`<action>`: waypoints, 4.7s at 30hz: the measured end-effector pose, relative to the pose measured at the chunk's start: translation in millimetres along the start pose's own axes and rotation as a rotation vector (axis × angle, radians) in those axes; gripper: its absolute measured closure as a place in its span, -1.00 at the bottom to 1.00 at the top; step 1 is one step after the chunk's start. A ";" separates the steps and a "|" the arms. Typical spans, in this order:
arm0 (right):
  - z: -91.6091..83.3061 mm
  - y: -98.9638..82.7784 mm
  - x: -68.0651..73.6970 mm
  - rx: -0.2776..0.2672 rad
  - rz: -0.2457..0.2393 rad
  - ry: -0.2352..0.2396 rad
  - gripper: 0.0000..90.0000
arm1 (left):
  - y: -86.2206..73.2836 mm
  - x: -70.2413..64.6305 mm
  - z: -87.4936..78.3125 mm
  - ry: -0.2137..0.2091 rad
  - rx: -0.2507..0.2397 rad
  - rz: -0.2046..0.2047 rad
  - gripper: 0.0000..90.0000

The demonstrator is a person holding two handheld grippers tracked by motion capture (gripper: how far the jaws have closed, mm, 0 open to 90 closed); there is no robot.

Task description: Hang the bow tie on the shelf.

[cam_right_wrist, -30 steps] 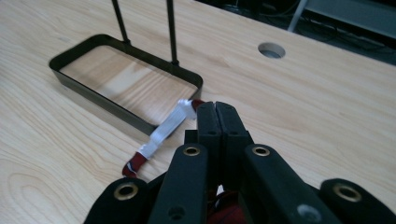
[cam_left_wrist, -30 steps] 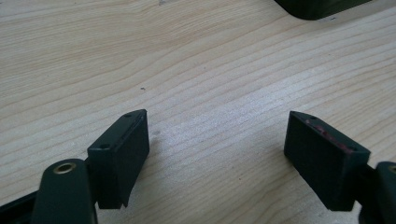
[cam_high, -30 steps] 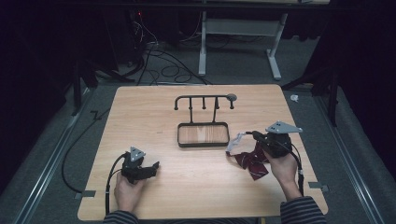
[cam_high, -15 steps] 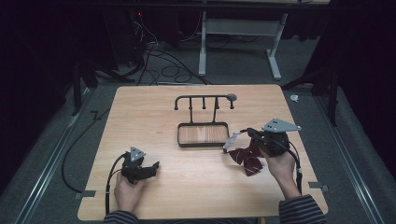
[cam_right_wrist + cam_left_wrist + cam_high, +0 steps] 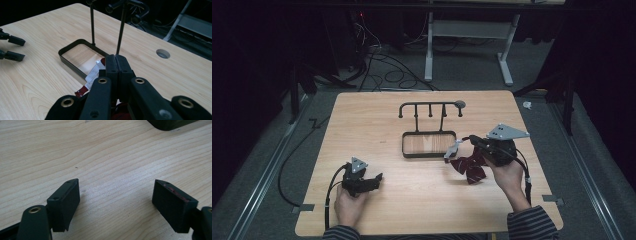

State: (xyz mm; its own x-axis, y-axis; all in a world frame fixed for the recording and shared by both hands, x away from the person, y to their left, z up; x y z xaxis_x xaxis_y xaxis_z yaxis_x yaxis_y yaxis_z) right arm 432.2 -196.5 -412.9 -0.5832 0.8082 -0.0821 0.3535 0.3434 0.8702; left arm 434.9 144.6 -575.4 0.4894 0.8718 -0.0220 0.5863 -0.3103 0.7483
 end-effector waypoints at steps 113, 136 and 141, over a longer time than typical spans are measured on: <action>91.5 85.1 -10.1 0.008 0.054 -0.024 1.00 | 0.0 0.2 -0.3 -0.004 0.000 -0.004 -0.49; 96.2 82.1 -12.5 0.025 0.073 -0.026 0.97 | 0.0 0.2 -0.3 -0.005 -0.001 -0.004 -0.49; 95.8 82.0 -11.6 0.028 0.067 -0.019 0.95 | 0.0 0.2 -0.3 -0.004 -0.001 -0.004 -0.49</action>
State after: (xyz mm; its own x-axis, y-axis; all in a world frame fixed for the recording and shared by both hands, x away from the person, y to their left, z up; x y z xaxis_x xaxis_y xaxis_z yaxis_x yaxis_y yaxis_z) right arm 538.0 -131.9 -387.1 -0.5434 0.8388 -0.0337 0.4116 0.3012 0.8601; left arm 434.8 144.8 -575.2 0.4899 0.8713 -0.0279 0.5878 -0.3065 0.7487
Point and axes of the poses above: each handheld gripper's, and its own axes: z roughly forward along the jaws, y roughly out of its top, x roughly to its left, the point moved 10 cm from there along z, roughly forward along the jaws, and after that the axes turned 1 degree about -x, right-handed, at the moved point
